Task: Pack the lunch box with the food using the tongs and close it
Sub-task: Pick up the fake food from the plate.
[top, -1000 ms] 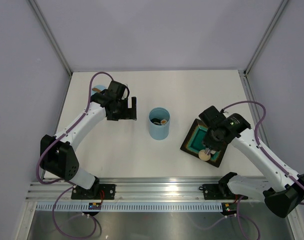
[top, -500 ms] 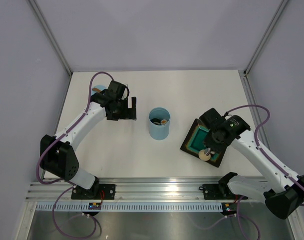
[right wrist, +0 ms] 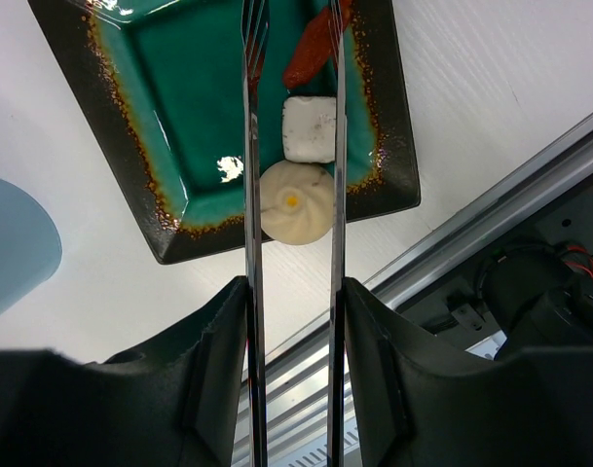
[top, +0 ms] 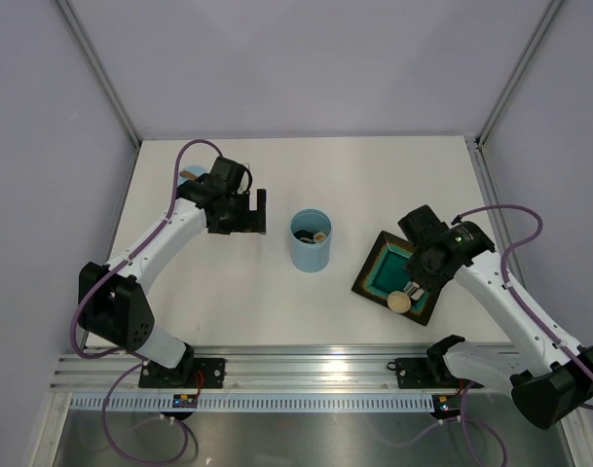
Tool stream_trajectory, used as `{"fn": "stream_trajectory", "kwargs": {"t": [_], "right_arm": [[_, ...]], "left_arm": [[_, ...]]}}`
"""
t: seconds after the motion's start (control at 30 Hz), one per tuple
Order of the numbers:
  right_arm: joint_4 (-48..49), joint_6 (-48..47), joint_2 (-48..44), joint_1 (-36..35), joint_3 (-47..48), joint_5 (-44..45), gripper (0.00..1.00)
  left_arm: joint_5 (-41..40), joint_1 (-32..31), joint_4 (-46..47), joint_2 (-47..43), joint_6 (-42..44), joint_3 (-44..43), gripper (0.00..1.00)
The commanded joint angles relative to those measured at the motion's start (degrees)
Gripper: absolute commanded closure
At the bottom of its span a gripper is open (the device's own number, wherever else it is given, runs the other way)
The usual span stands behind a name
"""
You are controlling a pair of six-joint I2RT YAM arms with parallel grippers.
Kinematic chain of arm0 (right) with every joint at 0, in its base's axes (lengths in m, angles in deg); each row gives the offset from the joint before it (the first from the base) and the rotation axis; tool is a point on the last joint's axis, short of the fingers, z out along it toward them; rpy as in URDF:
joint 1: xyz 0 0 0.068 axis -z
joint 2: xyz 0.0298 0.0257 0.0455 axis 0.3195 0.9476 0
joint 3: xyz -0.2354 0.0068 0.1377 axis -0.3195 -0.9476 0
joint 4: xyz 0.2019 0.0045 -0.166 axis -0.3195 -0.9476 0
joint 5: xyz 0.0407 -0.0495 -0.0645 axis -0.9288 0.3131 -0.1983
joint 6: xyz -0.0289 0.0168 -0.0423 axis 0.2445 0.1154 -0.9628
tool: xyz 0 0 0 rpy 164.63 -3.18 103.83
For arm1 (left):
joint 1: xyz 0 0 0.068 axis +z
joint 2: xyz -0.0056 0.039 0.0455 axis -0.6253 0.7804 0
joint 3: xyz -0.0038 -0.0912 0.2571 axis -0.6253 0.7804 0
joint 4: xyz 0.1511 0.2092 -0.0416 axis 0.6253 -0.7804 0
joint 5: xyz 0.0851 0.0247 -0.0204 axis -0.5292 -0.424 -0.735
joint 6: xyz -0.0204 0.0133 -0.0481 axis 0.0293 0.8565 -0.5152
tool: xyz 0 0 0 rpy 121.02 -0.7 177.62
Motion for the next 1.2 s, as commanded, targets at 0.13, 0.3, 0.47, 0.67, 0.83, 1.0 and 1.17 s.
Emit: {"fn": "stream_trajectory", "kwargs": {"t": [0.13, 0.3, 0.47, 0.67, 0.83, 1.0, 1.17], "right_arm": [[-16.09, 2.54, -1.83, 0.41, 1.16, 2.21, 0.51], [-16.00, 2.98, -2.01, 0.32, -0.86, 1.51, 0.50], [-15.91, 3.60, -2.27, 0.41, -1.30, 1.33, 0.49], [-15.83, 3.60, -1.40, 0.32, -2.00, 0.72, 0.48], [-14.77, 2.81, -0.87, 0.32, -3.32, -0.60, 0.48], [-12.75, 1.67, -0.52, 0.41, -4.82, -1.30, 0.48], [-10.47, 0.61, 0.01, 0.41, -4.91, -1.57, 0.55]], "left_arm": [[1.17, 0.15, 1.36, 0.29, 0.89, -1.48, 0.01], [1.09, 0.06, 1.45, 0.38, 0.89, -1.39, 0.01], [1.35, 0.15, 1.54, 0.64, 0.89, -1.39, 0.01], [1.79, 0.15, 1.62, 0.91, 0.89, -1.57, 0.01], [1.79, 0.15, 1.80, 1.00, 0.89, -1.31, 0.01], [2.05, 0.15, 1.63, 1.61, 0.80, -1.57, 0.01], [2.05, 0.15, 1.71, 1.61, 0.71, -1.83, 0.01]]}}
